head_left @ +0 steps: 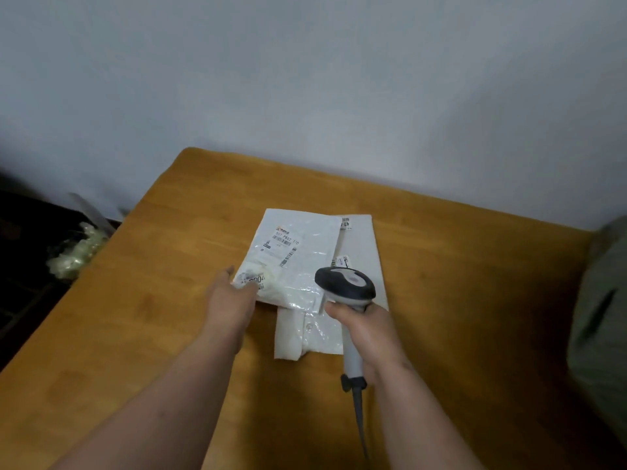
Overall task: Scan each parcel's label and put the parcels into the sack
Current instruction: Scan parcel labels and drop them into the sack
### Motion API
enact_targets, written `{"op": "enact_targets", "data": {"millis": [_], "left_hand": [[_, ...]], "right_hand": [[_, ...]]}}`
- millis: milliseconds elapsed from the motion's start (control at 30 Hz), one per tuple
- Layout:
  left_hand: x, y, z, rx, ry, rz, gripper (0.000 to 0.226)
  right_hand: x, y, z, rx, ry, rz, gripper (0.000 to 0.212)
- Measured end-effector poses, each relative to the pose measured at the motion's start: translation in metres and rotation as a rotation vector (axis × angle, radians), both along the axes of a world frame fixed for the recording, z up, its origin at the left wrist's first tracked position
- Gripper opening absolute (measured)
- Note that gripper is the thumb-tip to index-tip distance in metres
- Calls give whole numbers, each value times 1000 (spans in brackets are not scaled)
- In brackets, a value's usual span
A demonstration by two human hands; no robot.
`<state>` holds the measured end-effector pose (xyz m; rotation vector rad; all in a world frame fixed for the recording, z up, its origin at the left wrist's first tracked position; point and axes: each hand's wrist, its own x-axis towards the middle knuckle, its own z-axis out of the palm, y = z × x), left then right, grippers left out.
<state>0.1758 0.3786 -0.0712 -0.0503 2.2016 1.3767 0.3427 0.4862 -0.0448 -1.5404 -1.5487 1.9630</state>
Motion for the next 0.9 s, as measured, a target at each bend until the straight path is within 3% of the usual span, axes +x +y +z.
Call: {"op": "enact_targets", "data": {"millis": [100, 267, 400, 533, 733, 900], "left_hand": [[-16, 11, -10, 1, -46, -39, 65], [-36, 17, -23, -33, -138, -102, 52], [-46, 8, -25, 53, -363, -32, 13], [-50, -4, -19, 181, -573, 2, 14], [-40, -25, -3, 345, -424, -6, 11], [-17, -46, 31, 466, -306, 28, 14]], "right_hand": [[-17, -1, -12, -20, -17, -1, 18], [-45, -9, -23, -38, 4, -42, 27], [-47, -12, -23, -16, 3, -112, 29], [-44, -21, -19, 12, 12, -140, 33], [-30, -35, 5, 140, 42, -214, 43], [-10, -46, 48, 214, 149, -182, 22]]}}
